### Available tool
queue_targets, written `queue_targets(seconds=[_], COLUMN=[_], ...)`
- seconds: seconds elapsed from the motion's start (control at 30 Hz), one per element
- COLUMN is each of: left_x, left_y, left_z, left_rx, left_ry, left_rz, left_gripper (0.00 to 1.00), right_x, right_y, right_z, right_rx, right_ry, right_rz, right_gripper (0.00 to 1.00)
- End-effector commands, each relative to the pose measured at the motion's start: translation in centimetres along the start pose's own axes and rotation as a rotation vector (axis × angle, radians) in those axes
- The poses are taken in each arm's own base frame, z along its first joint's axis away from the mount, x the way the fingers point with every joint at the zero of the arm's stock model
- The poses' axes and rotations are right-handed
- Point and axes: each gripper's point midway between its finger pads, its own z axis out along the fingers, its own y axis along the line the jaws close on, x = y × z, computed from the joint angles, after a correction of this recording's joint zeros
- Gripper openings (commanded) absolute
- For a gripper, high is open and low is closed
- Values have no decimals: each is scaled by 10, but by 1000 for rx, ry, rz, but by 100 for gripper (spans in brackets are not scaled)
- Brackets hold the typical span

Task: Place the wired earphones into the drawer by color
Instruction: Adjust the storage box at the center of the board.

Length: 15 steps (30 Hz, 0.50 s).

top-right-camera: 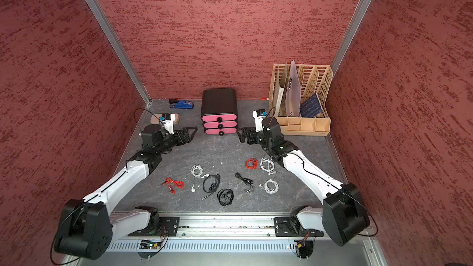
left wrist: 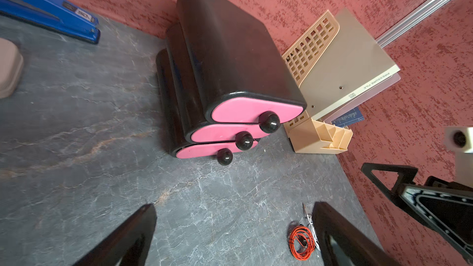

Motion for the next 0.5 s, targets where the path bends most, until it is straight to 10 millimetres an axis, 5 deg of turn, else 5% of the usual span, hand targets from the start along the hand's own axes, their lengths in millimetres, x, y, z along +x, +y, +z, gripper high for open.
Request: queue_targets(seconds=[0.0,0.2,0.47], left_x=[-14,-22,-27], left_y=[-15,-25,-15], left_z=[10,38,75], left_rx=[67,142,127], left_ry=[-2,44,90], left_rz=[1,-28,-70], left_gripper=[100,100,100], right_x=[-7,-7,-14], right_y=[0,7,12], right_z=[11,27,28], right_rx=[59,77,91], right_ry=[-14,-4,-22], right_rz=[19,-12,-50], right_gripper=[99,98,98])
